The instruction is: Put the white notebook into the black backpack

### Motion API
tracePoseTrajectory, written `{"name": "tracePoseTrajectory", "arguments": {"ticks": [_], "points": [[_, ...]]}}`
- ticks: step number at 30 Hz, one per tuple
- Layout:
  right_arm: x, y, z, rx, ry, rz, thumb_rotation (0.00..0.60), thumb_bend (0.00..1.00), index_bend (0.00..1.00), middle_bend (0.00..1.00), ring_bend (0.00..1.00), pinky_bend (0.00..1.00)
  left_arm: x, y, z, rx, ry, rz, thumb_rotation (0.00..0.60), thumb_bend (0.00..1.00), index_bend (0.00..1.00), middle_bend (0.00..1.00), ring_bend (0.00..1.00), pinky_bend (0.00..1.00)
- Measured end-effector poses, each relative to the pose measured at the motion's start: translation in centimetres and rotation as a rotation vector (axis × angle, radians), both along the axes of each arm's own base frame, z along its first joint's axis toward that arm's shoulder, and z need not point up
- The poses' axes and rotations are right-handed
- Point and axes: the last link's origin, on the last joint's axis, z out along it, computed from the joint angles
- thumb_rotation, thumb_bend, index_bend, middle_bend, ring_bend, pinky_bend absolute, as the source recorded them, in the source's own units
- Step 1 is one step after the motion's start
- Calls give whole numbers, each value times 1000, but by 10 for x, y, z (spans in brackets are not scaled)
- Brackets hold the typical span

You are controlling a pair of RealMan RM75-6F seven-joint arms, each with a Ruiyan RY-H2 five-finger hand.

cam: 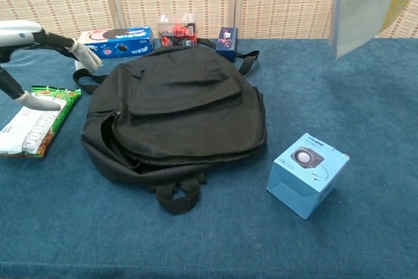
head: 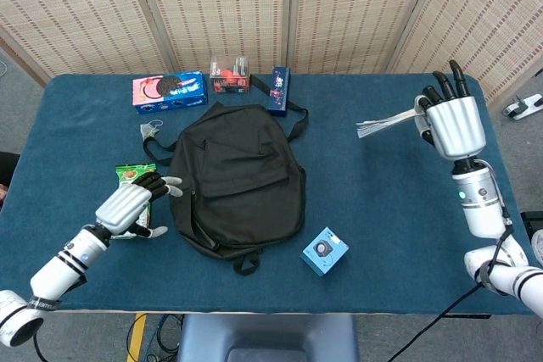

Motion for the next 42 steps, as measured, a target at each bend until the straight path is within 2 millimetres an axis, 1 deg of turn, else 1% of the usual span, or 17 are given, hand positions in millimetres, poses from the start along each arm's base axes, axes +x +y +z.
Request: {"name": "tracePoseTrajectory", "arguments": {"ticks": [5,11,17,24,30,39,42], "points": [[-1,9,5,-12,3,0,600,586,640,430,174,30,15,5,-24,-23,38,-55,600,215,267,162,137,102],[-2,14,6,-12,2,-2,600,586,642,430,174,30,31,9,-51,-34,99,-129,600,215,229,151,134,102],[-3,16,7,-9,-13,-2,600,586,645,430,174,30,46,13,-73,-49,161,-183,600,214,204,139,134,102],[-5,18,5,-1,-24,3,600,586,645,430,174,30,47,13,-88,-79,257,-195,600,215,170,111,131,102],[-8,21,5,1,-31,7,600,586,652,431,174,30,46,13,-98,-105,316,-155,600,214,151,95,122,101],[-14,25,6,2,-40,1,600,586,656,433,176,30,51,18,-115,-129,288,-94,600,214,164,90,121,101],[-17,26,5,3,-45,-4,600,586,657,433,176,30,53,22,-119,-114,265,-80,600,213,198,90,122,101]]}}
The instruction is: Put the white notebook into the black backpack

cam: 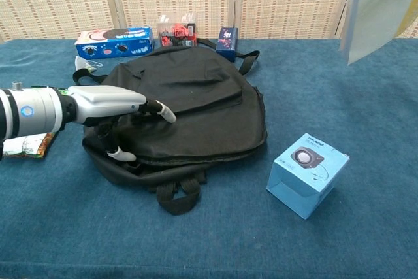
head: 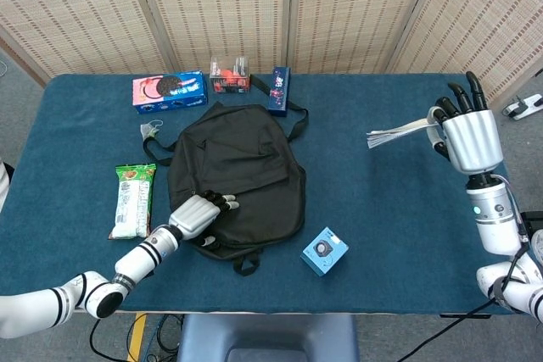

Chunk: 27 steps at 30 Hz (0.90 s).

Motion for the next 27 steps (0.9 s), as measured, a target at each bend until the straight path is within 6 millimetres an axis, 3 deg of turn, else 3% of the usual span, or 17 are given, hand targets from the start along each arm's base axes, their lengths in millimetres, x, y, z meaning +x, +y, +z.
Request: {"name": "tracePoseTrajectory", "arguments": {"ticks": [6,18,27], "points": [[-5,1,-1,1,-11,-8,600,587,657,433,177,30,3,8,-3,45,-85,30,600,214,313,100,136,101],[-9,0,-4,1,-24,-12,600,586,657,433,178,30,-3,13,-4,76,-227,75,600,220,576,257,249,117],[-8,0,1,-14,-33,-7,600,586,657,433,178,30,-7,15,-9,86,-282,90,600,352,749,354,299,134]]}}
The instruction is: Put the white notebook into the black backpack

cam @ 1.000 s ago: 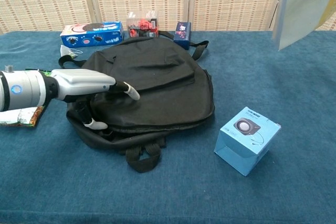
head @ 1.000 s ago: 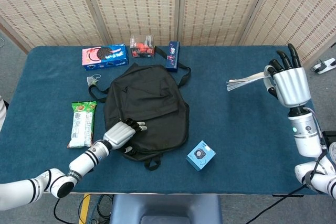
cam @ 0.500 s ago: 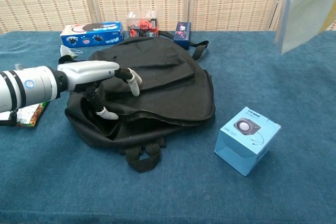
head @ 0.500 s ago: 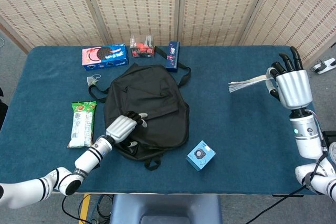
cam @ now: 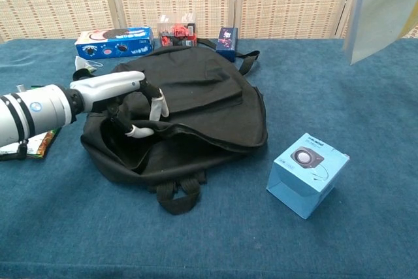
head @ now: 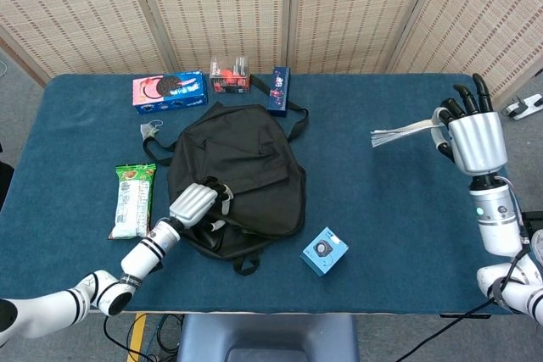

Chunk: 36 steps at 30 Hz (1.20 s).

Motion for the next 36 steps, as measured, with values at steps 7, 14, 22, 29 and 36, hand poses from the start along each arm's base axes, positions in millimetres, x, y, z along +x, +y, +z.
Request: {"name": "tracePoseTrajectory", "arguments": {"ticks": [7,14,22,29,36], "points": [[2,1,1,1,-14,8,600,586,663,438,180,30,0,4,1,27,-40,31,600,493,801,401,312,145],[15,6,0,8,-47,68,600,586,667,440,180,30,-1,17,18,89,-116,116,600,509,816,416,317,148],[52,19,-12,71,-128,188,600,586,671,446,185,30,-4,34,39,137,-171,241,600,509,808,416,319,148],[110,28,-25,173,-224,349,600,586,681,452,192,30,-3,56,54,167,-203,370,600,509,803,417,322,149],[160,28,-43,295,-290,461,600,586,685,455,197,30,-2,72,64,178,-212,457,600,509,799,417,323,150]]}}
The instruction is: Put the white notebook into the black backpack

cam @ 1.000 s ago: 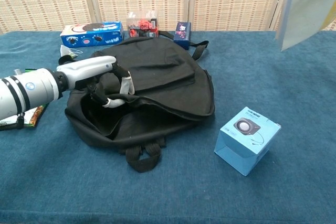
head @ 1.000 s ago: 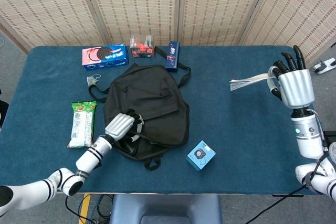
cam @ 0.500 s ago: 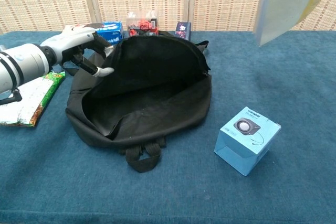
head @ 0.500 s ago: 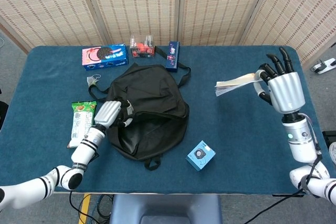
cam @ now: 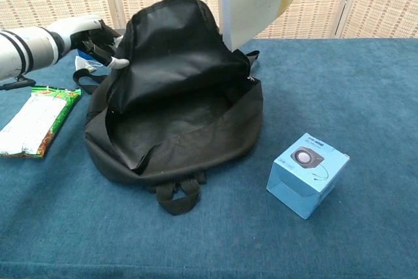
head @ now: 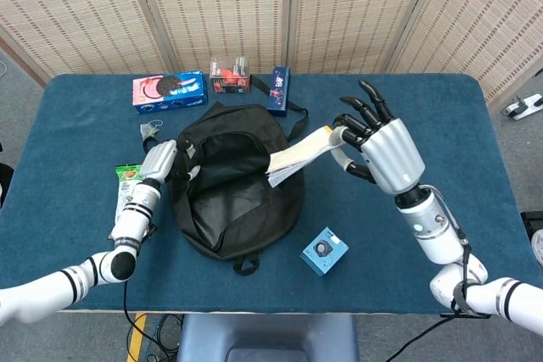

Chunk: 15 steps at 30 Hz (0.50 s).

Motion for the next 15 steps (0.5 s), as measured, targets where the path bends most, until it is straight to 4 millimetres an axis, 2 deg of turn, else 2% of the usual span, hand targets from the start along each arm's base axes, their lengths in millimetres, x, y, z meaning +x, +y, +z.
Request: {"name": "tracePoseTrajectory", "arguments": {"ticks": [6,9,15], "points": [[30,-1,-20,81,-21,58,600,586,687,456,200,30,2,10,6,1,-14,48,600,509,798,417,324,150],[43,-2,-19,89,-46,86,600,586,692,459,204,30,2,12,7,0,0,54,600,509,797,417,324,151],[55,0,-17,115,-65,101,600,586,695,464,210,30,0,17,9,10,12,70,600,509,796,417,324,151]]}}
